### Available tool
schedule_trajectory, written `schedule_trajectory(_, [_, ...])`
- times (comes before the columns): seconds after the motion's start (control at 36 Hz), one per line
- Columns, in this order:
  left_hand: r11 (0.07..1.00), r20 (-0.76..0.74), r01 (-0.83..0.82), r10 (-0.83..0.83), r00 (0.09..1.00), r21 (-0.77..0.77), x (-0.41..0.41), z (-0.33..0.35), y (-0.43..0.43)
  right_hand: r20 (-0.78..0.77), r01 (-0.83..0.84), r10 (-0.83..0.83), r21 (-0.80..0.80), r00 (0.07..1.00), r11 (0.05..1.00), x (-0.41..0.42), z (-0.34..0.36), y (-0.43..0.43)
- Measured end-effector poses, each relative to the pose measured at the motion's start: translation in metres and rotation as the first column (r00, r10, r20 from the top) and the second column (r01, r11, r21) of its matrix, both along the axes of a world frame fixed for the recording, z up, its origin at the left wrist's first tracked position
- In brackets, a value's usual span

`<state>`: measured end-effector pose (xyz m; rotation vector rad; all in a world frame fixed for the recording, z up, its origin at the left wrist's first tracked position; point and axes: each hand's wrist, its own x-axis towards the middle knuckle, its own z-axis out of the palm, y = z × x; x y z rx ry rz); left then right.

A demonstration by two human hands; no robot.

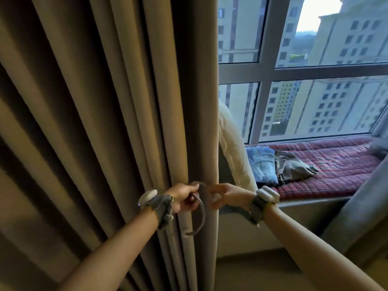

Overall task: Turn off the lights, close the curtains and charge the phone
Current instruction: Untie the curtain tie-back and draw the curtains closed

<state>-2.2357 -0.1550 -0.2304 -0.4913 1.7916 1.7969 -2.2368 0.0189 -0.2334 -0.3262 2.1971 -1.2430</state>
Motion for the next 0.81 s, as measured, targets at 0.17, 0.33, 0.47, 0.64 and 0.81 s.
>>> schedule_trajectory(0.17, [0.982,0.100,-0.016,-0.003,0.995,0.190,-0.010,-0.010,0.030,0.159,0.074,-0.034,-0.256,0.987,0.964,0.018,-0.044,0.016])
schedule_trajectory(0.33, [0.928,0.203,-0.126,0.056,0.978,0.350,-0.023,-0.030,0.057,0.212,0.249,-0.187,-0.316,0.959,0.916,0.022,-0.083,0.034])
schedule_trajectory(0.47, [0.903,0.223,-0.183,0.100,0.970,0.389,-0.032,-0.051,0.065,0.275,0.285,-0.241,-0.131,0.931,0.949,0.012,-0.101,0.047])
schedule_trajectory(0.64, [0.899,0.255,-0.234,0.144,0.956,0.371,-0.052,-0.068,0.056,0.264,0.351,-0.339,0.001,0.903,0.936,-0.016,-0.124,0.036])
schedule_trajectory(0.81, [0.882,0.207,-0.366,0.315,0.926,0.297,-0.083,-0.078,0.020,0.220,0.426,-0.434,0.087,0.874,0.901,-0.073,-0.147,0.019])
